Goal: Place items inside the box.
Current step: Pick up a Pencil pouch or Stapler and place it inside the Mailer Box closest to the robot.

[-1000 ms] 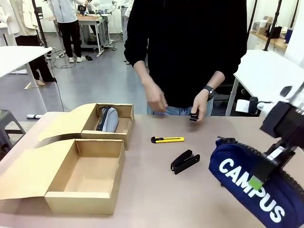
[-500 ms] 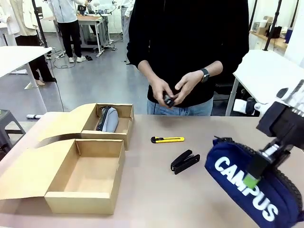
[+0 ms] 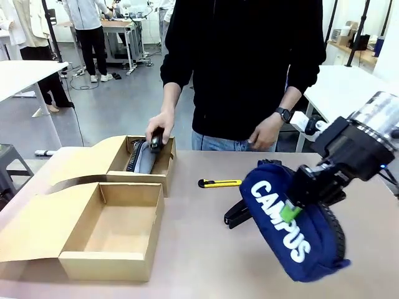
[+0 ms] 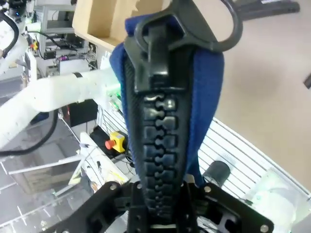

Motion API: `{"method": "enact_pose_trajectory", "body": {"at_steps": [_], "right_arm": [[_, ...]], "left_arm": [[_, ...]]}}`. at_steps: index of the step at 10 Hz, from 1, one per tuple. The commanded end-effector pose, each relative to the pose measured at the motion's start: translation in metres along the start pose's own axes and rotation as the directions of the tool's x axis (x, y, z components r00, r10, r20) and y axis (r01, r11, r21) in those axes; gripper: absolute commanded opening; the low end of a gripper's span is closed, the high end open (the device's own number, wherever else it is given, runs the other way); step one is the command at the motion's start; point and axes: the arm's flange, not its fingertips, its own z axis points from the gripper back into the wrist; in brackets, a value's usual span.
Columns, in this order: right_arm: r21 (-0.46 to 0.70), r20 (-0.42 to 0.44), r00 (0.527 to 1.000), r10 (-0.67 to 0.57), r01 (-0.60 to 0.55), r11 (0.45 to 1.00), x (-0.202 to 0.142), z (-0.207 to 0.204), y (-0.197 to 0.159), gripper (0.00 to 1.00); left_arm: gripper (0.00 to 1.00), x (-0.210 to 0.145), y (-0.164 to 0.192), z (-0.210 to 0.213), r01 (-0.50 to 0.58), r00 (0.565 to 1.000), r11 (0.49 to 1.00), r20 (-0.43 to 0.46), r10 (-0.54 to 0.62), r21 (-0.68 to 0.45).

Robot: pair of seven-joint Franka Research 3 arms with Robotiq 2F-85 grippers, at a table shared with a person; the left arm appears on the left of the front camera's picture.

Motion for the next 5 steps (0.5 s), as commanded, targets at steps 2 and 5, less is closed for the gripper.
{"method": "enact_pose_trajectory", "body": {"at_steps": [2, 5], "right_arm": [[-0.043, 0.146, 0.989, -0.035, 0.042, 0.998, 0.059, -0.056, 0.08, 0.07], [-0.101, 0.199, 0.964, -0.175, 0.198, 0.975, 0.132, -0.128, 0.164, 0.07]], "left_arm": [[1.0, -0.003, 0.0, 0.0, 0.023, 1.0, 1.0, -0.003, -0.023, -0.014], [1.0, -0.003, 0.0, 0.0, 0.023, 1.0, 1.0, -0.003, -0.023, -0.014]]}}
